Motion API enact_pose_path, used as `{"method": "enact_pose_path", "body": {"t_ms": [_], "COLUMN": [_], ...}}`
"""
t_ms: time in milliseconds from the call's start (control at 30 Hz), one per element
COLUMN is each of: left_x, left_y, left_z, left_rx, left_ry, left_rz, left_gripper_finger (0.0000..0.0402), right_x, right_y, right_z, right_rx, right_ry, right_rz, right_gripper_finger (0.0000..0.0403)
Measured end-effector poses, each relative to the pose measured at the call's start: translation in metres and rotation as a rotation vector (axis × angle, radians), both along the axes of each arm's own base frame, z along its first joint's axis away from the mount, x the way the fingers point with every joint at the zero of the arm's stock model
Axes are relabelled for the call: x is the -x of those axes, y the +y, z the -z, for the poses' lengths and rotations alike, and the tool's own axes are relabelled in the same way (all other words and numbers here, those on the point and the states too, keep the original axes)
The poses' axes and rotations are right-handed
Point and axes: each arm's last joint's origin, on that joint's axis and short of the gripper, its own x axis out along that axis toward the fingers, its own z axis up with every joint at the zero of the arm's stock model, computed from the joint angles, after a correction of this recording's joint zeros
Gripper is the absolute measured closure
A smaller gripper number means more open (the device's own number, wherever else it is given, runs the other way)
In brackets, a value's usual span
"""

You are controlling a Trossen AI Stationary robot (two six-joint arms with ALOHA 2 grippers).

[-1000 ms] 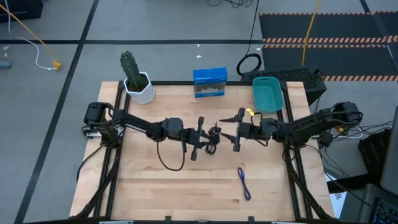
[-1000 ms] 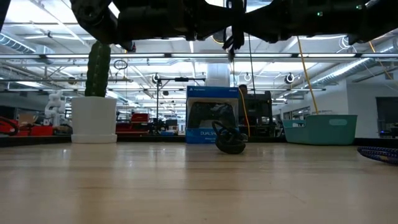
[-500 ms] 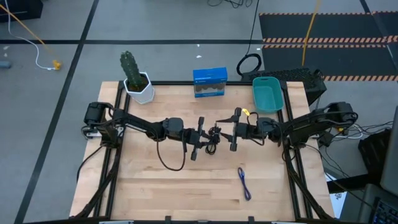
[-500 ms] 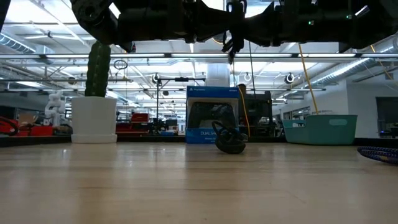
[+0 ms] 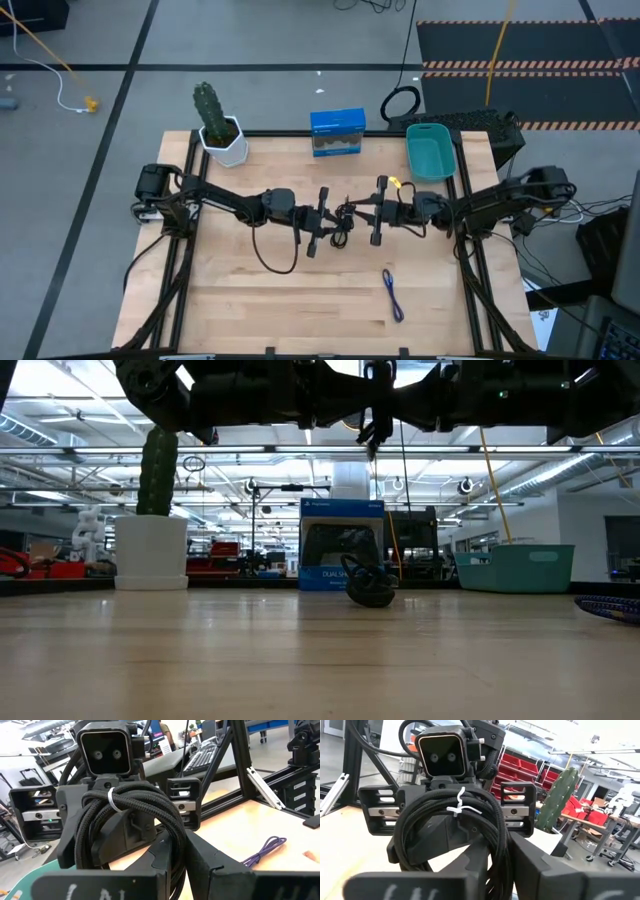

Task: Pick and place USB-C Cables
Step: Put the bottom black USB cable into the blue bin

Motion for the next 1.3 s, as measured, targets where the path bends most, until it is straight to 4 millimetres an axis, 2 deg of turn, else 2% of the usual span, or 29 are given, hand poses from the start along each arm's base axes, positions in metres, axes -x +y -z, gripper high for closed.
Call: {"method": "enact_pose_path", "body": {"t_ms": [200,433,667,1000,1300], "left_x": [0.0,0.001,0.016,0.045,0.07], "left_y": [0.0,-0.003,-0.004,-0.003,-0.009], "left_z": [0.0,-0.003,-0.027,-0.057,-0.071], "left_rx": [0.027,0.092,0.135,0.234,0.237], "left_ry": [0.007,0.024,0.078,0.191,0.276], "left_rz": [0.0,-0.004,-0.008,-0.03,-0.177], "left_gripper_finger": [0.0349,0.0267,0.0206,0.0197,0.0197], "right_x": [0.0,0.001,0.005,0.009,0.008], "right_y": [0.0,0.0,-0.001,-0.001,-0.001], "right_z": [0.0,-0.002,-0.009,-0.015,-0.011], "right_rx": [-0.001,-0.004,-0.039,-0.056,-0.107], "right_ry": [0.0,-0.009,-0.044,-0.056,-0.019], "right_rz": [0.003,0.007,0.004,0.005,0.001], "right_gripper_finger": [0.0377,0.0377,0.0377,0.0378,0.0378]}}
